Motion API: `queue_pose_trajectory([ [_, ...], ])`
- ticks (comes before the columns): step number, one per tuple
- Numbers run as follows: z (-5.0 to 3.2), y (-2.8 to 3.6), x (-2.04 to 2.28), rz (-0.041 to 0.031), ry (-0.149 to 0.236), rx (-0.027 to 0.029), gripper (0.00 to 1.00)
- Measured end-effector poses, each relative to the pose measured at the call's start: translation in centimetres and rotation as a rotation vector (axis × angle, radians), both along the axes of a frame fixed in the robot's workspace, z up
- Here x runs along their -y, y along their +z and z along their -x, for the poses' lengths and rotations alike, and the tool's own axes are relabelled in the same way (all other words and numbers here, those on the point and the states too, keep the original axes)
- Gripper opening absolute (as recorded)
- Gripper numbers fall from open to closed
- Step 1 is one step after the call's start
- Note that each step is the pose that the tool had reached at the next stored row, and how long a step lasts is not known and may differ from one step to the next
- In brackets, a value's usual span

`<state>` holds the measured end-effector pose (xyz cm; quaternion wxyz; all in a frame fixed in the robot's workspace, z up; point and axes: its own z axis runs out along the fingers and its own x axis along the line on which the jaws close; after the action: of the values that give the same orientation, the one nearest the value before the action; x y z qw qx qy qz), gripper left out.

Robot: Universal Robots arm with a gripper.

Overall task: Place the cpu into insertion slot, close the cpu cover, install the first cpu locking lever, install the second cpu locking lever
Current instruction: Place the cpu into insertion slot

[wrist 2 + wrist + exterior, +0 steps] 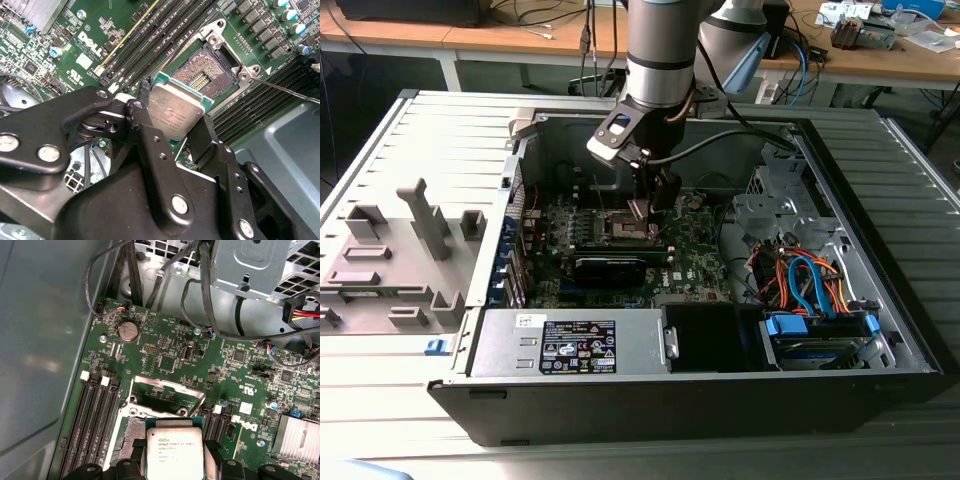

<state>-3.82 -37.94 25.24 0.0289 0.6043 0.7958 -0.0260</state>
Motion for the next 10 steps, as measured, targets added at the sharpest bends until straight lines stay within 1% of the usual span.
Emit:
queue_pose_trajectory([
  [10,0.06,-0.02,0.00,0.0000,-0.013,0.0000,0.55],
])
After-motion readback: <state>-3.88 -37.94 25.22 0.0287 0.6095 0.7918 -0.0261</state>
